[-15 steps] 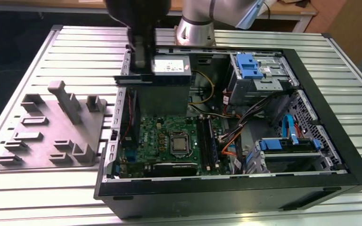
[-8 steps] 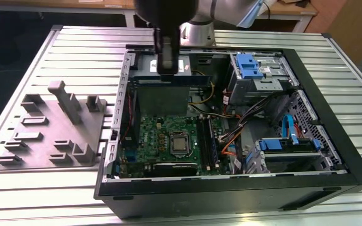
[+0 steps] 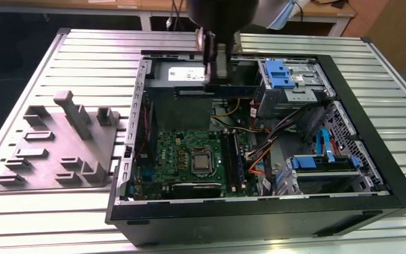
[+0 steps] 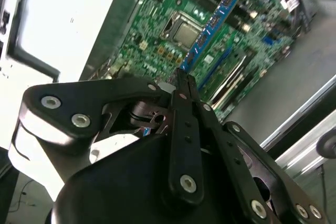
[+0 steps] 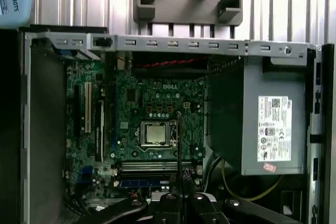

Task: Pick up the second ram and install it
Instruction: 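Pick up the second ram and move it above second insertion slot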

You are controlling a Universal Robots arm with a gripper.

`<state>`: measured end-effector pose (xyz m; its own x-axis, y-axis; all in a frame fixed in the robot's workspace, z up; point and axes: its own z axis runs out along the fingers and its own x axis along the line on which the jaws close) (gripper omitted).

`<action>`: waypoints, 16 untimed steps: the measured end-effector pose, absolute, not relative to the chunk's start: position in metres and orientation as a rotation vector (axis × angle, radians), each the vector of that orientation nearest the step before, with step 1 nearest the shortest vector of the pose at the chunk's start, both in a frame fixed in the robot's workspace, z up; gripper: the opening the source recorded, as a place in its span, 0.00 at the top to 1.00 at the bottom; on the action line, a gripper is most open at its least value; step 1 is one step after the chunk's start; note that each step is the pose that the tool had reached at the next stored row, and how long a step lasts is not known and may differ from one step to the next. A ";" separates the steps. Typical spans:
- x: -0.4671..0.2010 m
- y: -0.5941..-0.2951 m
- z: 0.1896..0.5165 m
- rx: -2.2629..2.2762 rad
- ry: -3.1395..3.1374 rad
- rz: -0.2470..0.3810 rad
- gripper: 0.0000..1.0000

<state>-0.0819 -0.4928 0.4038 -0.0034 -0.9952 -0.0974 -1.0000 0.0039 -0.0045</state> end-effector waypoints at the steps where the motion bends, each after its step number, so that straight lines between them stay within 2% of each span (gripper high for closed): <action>1: -0.079 -0.493 0.403 -2.165 2.173 0.101 0.92; 16: -0.067 -0.493 0.376 -2.165 2.173 0.101 0.92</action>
<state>-0.0674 -0.4928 0.3757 -0.0036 -0.9952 -0.0974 -1.0000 0.0041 -0.0045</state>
